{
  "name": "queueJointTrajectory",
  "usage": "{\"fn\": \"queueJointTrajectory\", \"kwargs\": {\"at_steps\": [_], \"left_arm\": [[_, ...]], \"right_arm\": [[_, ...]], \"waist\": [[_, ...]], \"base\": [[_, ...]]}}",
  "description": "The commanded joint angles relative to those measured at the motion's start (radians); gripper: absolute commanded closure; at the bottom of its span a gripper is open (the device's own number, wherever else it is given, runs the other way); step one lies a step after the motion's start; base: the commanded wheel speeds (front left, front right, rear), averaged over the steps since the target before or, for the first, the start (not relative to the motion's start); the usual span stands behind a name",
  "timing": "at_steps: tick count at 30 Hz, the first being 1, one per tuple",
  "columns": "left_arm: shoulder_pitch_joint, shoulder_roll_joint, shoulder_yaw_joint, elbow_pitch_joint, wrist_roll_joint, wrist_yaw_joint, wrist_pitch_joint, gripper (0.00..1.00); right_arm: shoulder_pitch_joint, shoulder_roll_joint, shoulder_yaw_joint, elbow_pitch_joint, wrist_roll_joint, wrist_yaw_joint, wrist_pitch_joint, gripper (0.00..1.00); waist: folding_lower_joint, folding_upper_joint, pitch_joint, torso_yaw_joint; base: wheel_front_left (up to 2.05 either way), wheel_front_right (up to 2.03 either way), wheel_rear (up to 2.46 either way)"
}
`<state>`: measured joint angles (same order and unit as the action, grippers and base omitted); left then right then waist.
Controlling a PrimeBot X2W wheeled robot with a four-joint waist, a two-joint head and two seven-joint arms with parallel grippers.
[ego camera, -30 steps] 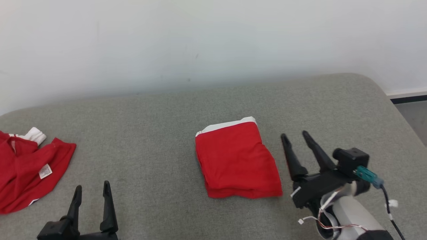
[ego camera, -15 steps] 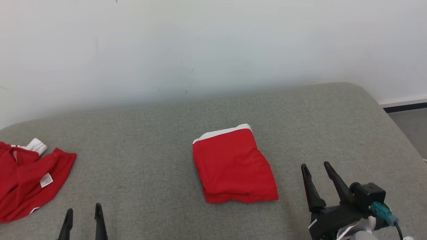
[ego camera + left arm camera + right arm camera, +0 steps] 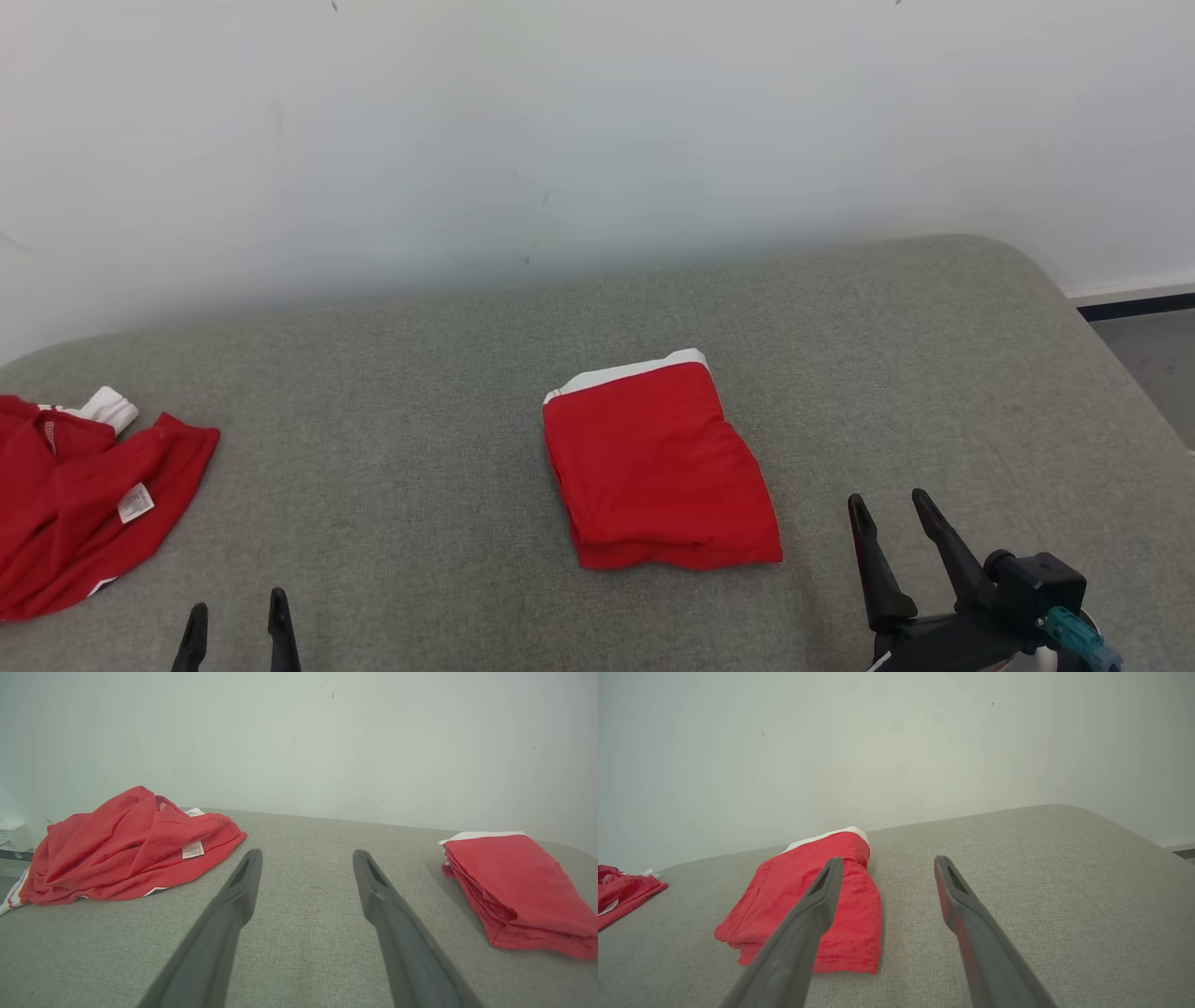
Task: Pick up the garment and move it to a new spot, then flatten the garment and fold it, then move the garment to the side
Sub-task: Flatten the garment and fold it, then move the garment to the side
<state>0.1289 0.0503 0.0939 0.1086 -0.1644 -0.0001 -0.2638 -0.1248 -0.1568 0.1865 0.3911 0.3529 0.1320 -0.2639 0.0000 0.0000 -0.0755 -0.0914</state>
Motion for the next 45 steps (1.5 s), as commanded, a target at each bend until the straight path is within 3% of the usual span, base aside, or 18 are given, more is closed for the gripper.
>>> {"fn": "queueJointTrajectory", "kwargs": {"at_steps": [1, 21, 29, 34, 43, 45], "left_arm": [[0.008, 0.000, 0.003, -0.002, -0.003, 0.000, -0.001, 0.00], [-0.046, 0.000, -0.011, 0.022, 0.018, -0.033, -0.001, 0.00], [-0.064, 0.000, -0.041, 0.022, 0.017, -0.034, -0.001, 0.00], [-0.078, 0.000, -0.071, 0.028, 0.012, -0.039, -0.001, 0.00], [-0.146, 0.000, -0.129, 0.033, 0.012, -0.061, -0.001, 0.00], [-0.166, 0.000, -0.134, 0.036, 0.010, -0.067, -0.001, 0.00]], "right_arm": [[0.010, 0.006, -0.003, -0.006, -0.006, -0.003, -0.001, 0.00], [0.017, 0.027, -0.029, -0.001, -0.025, -0.003, -0.001, 0.00], [-0.011, 0.012, -0.056, 0.024, -0.005, -0.003, 0.016, 0.00], [-0.093, -0.005, -0.069, 0.072, 0.012, -0.003, 0.102, 0.00], [-0.370, -0.040, -0.030, 0.308, 0.144, -0.003, 0.451, 0.00], [-0.418, -0.048, -0.025, 0.349, 0.138, -0.003, 0.475, 0.00]], "waist": [[0.0000, 0.0000, 0.002, -0.002], [0.0000, 0.0000, 0.020, -0.004], [0.0000, 0.0000, 0.040, 0.029], [0.0000, 0.0000, 0.052, 0.064], [0.0000, 0.0000, 0.132, 0.174], [0.0000, 0.0000, 0.155, 0.191]], "base": [[0.00, 0.00, 0.00], [0.00, 0.00, 0.00], [0.00, 0.00, 0.00], [0.00, 0.00, 0.00], [0.00, 0.00, 0.00], [0.00, 0.00, 0.00]]}}
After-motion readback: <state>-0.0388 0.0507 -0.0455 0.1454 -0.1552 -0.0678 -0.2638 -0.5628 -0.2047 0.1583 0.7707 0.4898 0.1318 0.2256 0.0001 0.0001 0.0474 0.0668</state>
